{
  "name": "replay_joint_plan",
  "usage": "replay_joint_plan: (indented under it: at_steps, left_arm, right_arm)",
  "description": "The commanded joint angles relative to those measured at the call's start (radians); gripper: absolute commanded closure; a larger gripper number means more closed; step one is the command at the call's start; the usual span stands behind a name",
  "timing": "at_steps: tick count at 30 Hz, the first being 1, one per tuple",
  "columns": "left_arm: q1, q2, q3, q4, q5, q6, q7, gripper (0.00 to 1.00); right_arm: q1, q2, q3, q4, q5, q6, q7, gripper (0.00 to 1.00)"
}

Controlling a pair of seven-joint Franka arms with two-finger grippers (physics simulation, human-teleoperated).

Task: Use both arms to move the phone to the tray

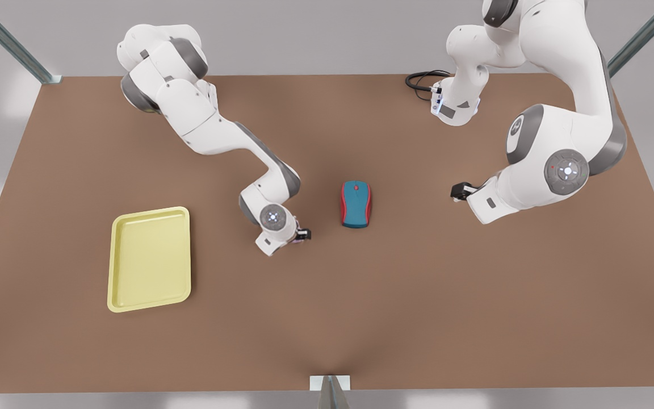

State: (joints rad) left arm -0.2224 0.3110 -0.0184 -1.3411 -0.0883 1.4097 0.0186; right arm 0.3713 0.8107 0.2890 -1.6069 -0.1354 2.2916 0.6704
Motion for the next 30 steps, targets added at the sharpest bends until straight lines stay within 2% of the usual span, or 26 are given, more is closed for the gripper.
replay_joint_plan:
  at_steps: [1, 16, 17, 19, 21, 30]
  left_arm:
    - [0.0, 0.002, 0.0, 0.0, 0.001, 0.0, 0.046, 0.0]
    - [0.0, 0.014, 0.0, 0.002, 0.001, 0.002, 0.047, 0.0]
    - [0.0, 0.016, 0.0, 0.023, 0.001, 0.002, 0.046, 0.0]
    - [0.0, 0.016, -0.005, 0.03, -0.001, 0.003, 0.046, 0.0]
    - [0.0, 0.014, -0.005, 0.03, -0.031, 0.018, 0.046, 0.0]
    - [0.009, -0.001, 0.009, 0.053, -0.039, -0.011, 0.041, 0.0]
  right_arm:
    - [0.0, -0.002, 0.002, -0.011, -0.021, 0.003, 0.018, 0.0]
    - [-0.011, -0.008, 0.006, -0.03, -0.026, 0.003, 0.001, 0.02]
    - [-0.012, -0.008, 0.006, -0.03, -0.026, 0.003, -0.006, 0.04]
    - [-0.014, -0.007, 0.006, -0.03, -0.026, 0.003, -0.011, 0.21]
    - [-0.014, -0.007, 0.007, -0.027, -0.024, 0.003, -0.011, 0.29]
    - [-0.057, -0.042, 0.009, 0.039, -0.02, -0.032, -0.1, 0.3]
